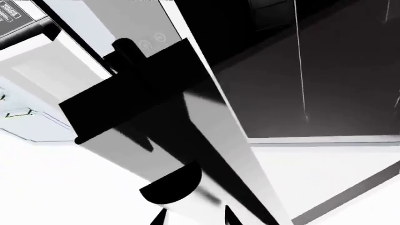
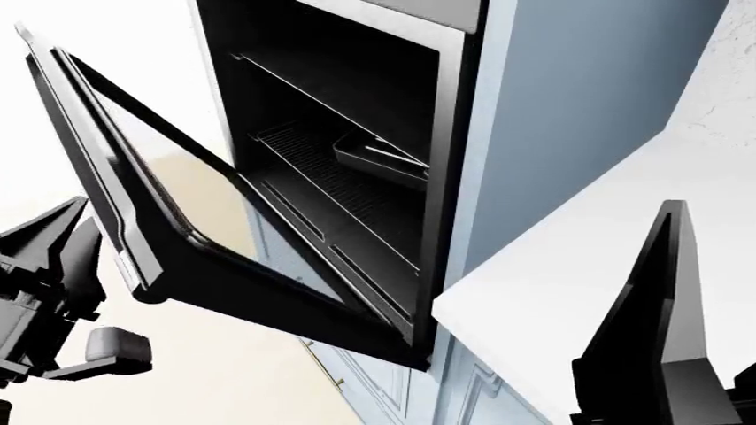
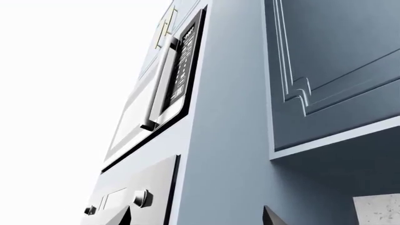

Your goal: Open the oven door

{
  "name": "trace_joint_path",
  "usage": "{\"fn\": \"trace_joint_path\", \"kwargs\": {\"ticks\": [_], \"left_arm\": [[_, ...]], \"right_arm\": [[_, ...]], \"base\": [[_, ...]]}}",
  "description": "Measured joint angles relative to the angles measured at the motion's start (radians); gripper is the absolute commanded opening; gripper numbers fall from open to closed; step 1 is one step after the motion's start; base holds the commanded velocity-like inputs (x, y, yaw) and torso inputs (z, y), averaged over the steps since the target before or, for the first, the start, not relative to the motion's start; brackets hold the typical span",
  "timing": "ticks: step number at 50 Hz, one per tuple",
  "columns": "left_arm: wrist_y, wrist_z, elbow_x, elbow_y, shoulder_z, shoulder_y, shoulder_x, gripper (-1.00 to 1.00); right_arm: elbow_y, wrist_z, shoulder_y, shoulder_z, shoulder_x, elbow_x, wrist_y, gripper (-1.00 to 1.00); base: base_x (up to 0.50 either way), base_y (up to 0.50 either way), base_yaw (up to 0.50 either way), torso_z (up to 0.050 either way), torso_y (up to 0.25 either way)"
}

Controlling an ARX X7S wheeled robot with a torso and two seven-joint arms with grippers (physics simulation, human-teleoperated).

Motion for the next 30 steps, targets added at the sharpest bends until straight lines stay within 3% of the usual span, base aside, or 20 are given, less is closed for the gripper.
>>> {"fn": "trace_joint_path", "kwargs": {"ticks": [19, 30], "left_arm": [[0.213, -0.587, -0.231, -0.382, -0.077, 0.379, 0.181, -1.00], [0.302, -0.595, -0.294, -0.525, -0.141, 0.550, 0.209, -1.00]], "right_arm": [[0.003, 0.003, 0.002, -0.001, 0.004, 0.001, -0.005, 1.00], [0.005, 0.005, 0.003, -0.004, 0.005, 0.002, -0.006, 1.00]], "base": [[0.00, 0.00, -0.01, 0.000, 0.000], [0.01, 0.01, -0.01, 0.000, 0.000]]}}
